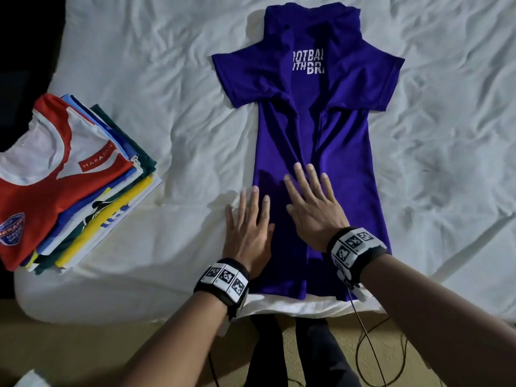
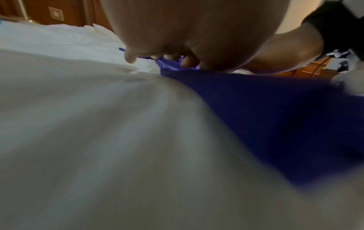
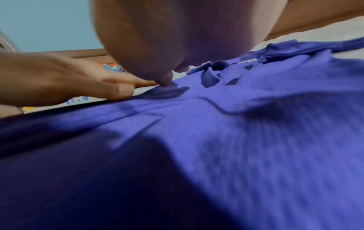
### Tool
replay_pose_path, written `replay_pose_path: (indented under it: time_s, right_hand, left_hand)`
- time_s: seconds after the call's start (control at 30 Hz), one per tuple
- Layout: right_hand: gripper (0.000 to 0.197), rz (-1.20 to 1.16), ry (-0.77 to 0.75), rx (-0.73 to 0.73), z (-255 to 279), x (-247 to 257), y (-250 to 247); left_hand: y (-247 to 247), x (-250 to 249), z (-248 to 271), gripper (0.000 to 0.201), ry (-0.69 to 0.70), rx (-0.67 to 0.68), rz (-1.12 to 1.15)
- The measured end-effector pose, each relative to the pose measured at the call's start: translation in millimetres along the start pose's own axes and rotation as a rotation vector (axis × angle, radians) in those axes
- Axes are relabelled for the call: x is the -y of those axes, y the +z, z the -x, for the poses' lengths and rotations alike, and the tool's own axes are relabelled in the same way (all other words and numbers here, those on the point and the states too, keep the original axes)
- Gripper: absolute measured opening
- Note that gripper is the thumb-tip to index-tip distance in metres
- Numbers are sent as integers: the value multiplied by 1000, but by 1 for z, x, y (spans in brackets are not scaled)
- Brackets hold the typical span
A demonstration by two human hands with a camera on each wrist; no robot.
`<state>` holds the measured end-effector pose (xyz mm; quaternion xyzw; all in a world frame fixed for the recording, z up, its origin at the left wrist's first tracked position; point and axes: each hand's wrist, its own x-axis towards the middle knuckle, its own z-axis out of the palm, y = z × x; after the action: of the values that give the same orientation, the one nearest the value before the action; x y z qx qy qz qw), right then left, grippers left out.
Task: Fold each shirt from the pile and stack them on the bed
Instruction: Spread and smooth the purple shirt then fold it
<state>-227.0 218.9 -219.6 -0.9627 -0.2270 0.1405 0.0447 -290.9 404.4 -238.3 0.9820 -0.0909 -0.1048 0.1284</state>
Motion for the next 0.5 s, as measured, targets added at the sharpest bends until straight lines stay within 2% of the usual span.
replay_pose_path:
  time_s: [0.03,0.1,0.17,0.23,0.3,0.4,0.5]
  right_hand:
    - [68,-8,-39,-2,-4,1,2]
    - [71,-41,4,59,-11,-3,4]
    - [80,-82,81,159,-14,-14,6]
    - [84,-84,68,191,-16,-19,-1]
    - [80,-127,70,118,-22,-20,-11]
    - [55,-225,159,-88,-39,-25,-27]
    - [40,-327,230,-171,-65,-38,-47]
  left_hand:
    - [1,-1,-9,63,38,-1,-2]
    - [7,3,-23,64,83,31,-21]
    - [8,12,-30,64,81,74,-65]
    - [4,20,-33,61,72,77,-96]
    - [-8,22,-42,56,41,20,-70]
    - [-31,19,-72,46,0,-49,-33]
    - [-59,21,-119,49,-25,-74,-55]
